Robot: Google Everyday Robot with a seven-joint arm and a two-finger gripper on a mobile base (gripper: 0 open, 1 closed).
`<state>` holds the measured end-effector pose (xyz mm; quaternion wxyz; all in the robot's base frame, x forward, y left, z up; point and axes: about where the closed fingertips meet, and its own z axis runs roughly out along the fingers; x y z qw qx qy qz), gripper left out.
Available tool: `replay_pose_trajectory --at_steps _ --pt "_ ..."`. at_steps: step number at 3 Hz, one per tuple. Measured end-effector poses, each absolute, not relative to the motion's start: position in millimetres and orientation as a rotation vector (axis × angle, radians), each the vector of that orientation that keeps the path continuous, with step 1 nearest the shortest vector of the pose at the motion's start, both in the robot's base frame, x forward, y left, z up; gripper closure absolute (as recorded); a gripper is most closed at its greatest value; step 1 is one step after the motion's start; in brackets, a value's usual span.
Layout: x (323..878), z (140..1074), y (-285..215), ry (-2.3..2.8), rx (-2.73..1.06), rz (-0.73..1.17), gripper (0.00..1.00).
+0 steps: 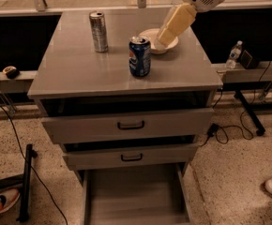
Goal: Place redbull can into bottom drawer
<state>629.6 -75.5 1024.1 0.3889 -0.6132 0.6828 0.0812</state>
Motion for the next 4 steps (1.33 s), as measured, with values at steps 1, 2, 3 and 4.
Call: replay_pose_trajectory --at_steps 1,2,3,4 --pt "629.6 1024.1 -75.5 1.736 -1.559 0.206 0.0" --pt "653.1 1026.0 -56.4 1.688 -1.465 0.303 0.0" --pt "692.5 1027.5 -21.7 1.616 -1.319 0.463 0.0" --pt "725.3 1014.7 7.2 1.575 -1.201 0.587 0.0"
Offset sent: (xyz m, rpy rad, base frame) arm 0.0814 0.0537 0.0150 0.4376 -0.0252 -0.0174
